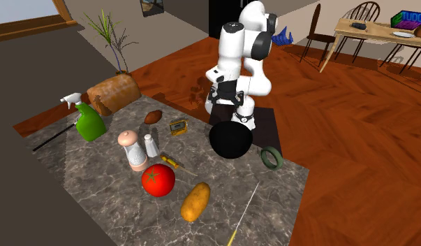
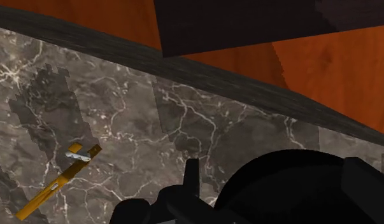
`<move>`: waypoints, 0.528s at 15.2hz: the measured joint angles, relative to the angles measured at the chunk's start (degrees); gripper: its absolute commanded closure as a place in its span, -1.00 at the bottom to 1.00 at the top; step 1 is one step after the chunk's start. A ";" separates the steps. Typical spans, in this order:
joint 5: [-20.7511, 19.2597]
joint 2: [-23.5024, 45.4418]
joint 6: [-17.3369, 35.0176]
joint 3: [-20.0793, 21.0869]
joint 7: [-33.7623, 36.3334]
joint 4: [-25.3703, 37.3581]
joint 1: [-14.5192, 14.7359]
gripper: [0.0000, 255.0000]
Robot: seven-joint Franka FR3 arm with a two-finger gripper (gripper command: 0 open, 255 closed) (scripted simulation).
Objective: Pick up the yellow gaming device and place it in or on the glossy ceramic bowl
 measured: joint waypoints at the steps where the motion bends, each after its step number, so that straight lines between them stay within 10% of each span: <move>1: -0.40 0.38 0.55 -1.03 -1.10 -0.03 -0.29 -1.00; 8: -2.95 8.49 6.49 -11.01 -11.50 3.45 -2.16 -1.00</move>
